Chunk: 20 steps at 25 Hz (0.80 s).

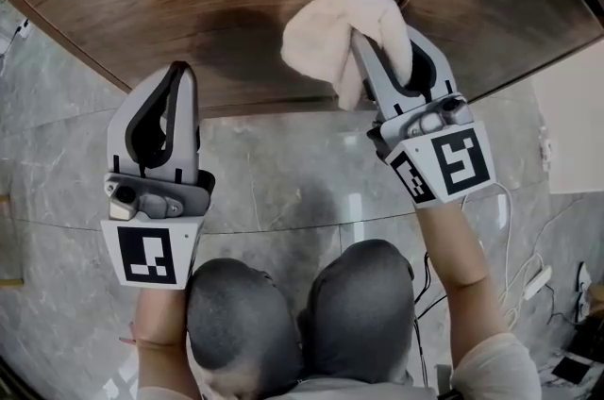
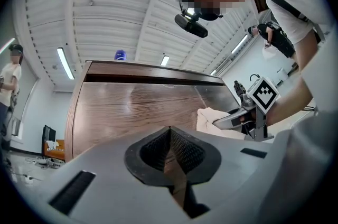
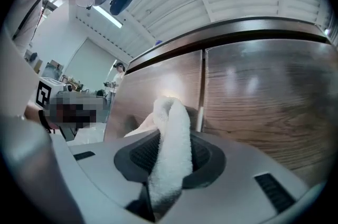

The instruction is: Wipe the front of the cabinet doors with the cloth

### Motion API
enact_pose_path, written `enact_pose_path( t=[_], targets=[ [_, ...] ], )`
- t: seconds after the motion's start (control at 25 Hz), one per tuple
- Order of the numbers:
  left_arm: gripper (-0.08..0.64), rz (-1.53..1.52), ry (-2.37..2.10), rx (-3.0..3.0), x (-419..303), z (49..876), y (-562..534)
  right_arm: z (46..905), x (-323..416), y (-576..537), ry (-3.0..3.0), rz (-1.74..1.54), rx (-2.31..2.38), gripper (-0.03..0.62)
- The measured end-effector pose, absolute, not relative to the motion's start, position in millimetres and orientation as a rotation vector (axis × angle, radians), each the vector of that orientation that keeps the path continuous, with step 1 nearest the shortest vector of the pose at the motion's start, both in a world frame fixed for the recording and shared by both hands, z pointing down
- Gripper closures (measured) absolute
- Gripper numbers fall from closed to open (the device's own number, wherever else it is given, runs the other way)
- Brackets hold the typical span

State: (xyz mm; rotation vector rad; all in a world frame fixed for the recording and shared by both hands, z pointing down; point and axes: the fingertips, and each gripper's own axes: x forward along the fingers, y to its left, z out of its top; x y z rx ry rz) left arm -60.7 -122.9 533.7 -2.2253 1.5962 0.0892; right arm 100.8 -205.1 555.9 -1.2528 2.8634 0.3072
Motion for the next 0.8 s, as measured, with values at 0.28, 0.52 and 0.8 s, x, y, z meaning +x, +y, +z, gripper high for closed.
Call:
enact_pose_path(
  t=[0.28,0.52,0.8],
  targets=[
    [0.543,0.056,1.583,-2.241,-56,538,-123,560,139,-211,2.807,0.294,-1.372,0.485],
    [0.543,0.058,1.599,-2.223,-67,539,-122,563,136,-195,2.797,0.303,-1.386,0.485],
    [0.543,0.009,1.694,-2.149,-116,541,-105,568,66,-158,2.886,0.299,-1.145,0.485]
  ],
)
